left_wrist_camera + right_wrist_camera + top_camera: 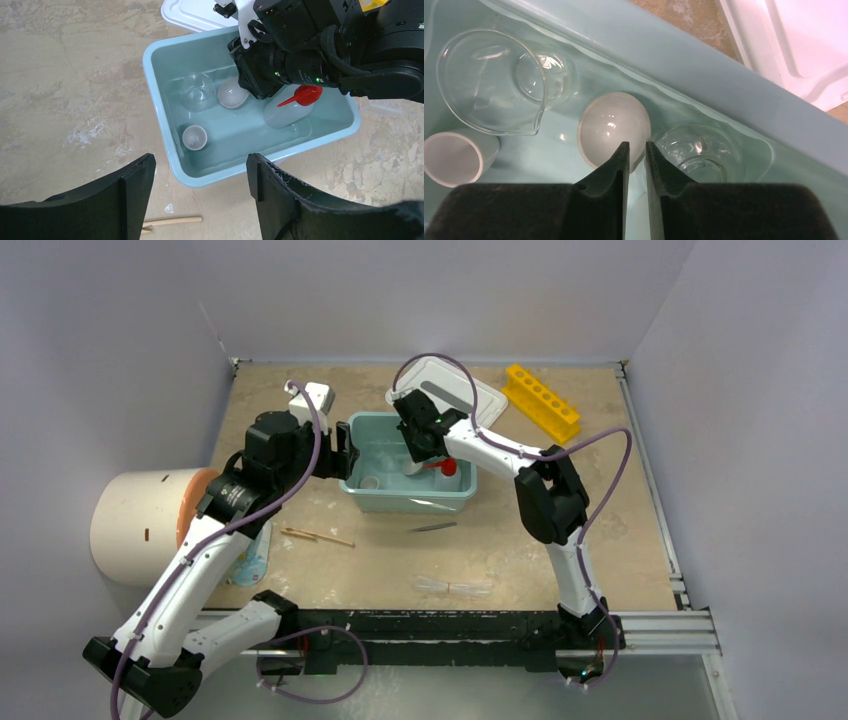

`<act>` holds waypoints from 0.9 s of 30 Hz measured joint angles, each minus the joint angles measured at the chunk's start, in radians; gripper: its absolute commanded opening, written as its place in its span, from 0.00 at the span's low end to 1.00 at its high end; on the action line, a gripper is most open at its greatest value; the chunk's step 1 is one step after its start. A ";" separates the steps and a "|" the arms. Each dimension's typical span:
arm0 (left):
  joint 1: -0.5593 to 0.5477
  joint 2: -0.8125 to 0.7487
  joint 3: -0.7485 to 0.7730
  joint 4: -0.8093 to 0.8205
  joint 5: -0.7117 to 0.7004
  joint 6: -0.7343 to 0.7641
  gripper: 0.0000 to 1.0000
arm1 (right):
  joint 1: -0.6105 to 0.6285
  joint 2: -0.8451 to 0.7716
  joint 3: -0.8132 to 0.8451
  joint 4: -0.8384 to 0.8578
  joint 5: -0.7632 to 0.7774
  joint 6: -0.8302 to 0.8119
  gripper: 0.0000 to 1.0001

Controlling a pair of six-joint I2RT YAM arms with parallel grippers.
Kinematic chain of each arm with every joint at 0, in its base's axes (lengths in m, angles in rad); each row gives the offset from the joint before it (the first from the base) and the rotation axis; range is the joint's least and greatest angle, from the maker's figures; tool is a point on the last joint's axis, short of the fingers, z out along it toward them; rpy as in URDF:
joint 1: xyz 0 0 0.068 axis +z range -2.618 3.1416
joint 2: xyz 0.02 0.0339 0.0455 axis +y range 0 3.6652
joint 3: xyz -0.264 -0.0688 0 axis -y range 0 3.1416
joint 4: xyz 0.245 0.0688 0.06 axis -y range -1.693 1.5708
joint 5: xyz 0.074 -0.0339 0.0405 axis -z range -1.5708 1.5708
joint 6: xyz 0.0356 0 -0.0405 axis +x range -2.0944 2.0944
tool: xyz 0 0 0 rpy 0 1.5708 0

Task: Organize the chemistry lab equipment

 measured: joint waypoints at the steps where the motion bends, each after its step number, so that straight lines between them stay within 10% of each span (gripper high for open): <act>1: 0.000 0.000 0.000 0.000 0.000 0.000 0.68 | 0.000 0.000 0.000 0.000 0.000 0.000 0.23; 14: 0.000 0.000 0.000 -0.006 0.000 -0.001 0.68 | 0.000 -0.075 0.004 -0.011 0.011 0.018 0.27; 27: 0.000 0.001 0.014 -0.088 0.020 -0.034 0.68 | 0.000 -0.532 -0.131 0.074 -0.021 0.034 0.41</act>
